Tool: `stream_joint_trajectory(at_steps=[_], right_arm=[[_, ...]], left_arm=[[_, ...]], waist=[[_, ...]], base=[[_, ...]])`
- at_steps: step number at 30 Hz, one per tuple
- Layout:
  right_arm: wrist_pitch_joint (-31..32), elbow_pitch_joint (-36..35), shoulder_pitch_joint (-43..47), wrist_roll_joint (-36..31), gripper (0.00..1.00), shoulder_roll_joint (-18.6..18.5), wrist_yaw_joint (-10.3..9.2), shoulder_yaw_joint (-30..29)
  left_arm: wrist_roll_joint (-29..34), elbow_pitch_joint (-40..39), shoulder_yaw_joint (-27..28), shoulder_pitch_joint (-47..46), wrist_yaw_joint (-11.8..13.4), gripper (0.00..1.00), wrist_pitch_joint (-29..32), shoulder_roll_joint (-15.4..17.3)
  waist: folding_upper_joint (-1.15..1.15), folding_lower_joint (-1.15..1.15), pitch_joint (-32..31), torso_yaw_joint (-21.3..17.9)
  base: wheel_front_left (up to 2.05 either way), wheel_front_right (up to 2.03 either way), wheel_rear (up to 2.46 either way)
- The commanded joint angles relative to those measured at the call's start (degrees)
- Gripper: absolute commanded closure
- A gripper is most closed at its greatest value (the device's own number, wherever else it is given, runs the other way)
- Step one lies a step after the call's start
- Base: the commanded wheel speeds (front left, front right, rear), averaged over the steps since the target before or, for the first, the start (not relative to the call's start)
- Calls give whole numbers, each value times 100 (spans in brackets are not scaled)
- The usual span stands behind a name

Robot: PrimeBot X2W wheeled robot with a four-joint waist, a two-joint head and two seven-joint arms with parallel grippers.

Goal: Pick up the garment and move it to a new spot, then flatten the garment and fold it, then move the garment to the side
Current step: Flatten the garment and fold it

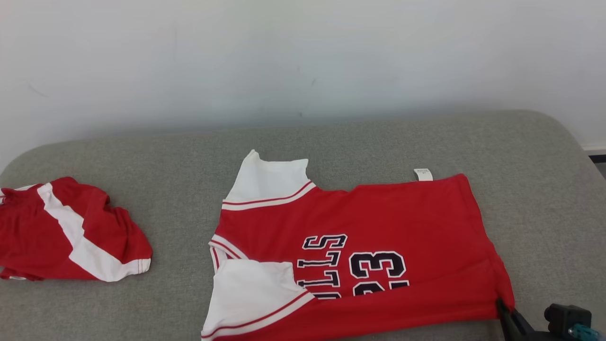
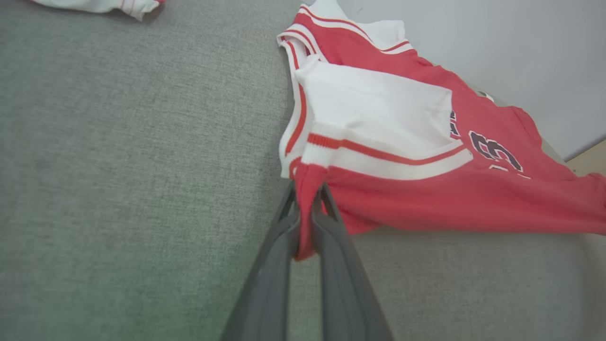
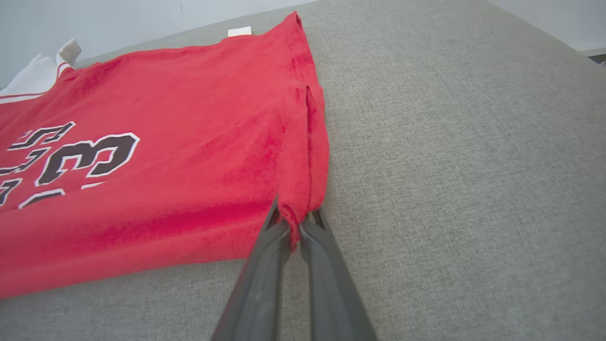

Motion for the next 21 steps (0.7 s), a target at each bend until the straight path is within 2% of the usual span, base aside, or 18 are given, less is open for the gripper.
stream_joint_trajectory(at_steps=[1, 6, 7, 8, 9, 14, 21], right_arm=[[41, -122, 146, 36, 100, -89, -1, -72], [247, -572, 485, 94, 100, -31, -7, -184], [266, -640, 533, 83, 61, -23, -7, -220], [293, -693, 586, 66, 23, -5, -7, -247], [302, -739, 629, 50, 0, 31, -7, -274], [140, -1077, 702, -126, 0, 181, -7, -561], [-201, -1814, 576, -406, 0, 493, -7, -719]], left_arm=[[15, -35, 59, 148, 33, 100, -17, -21], [20, -75, 104, 428, 34, 100, -17, -117], [26, -51, 75, 445, 23, 66, -17, -131], [37, -73, 96, 438, 17, 13, -17, -137], [51, -72, 104, 442, 12, 0, -17, -144], [219, -350, 334, 365, 15, 0, -17, -187], [878, -1027, 940, 304, 82, 0, -18, -59]], waist=[[0, 1, -45, 22], [0, 1, -57, -34], [0, 1, -63, -32], [0, 1, -70, -28], [0, 1, -81, -27], [0, 1, -126, -17], [0, 1, -195, -89]], base=[[0, 0, 0], [0, 0, 0], [0, 0, 0], [0, 0, 0], [0, 0, 0], [0, 0, 0], [0, 0, 0]])
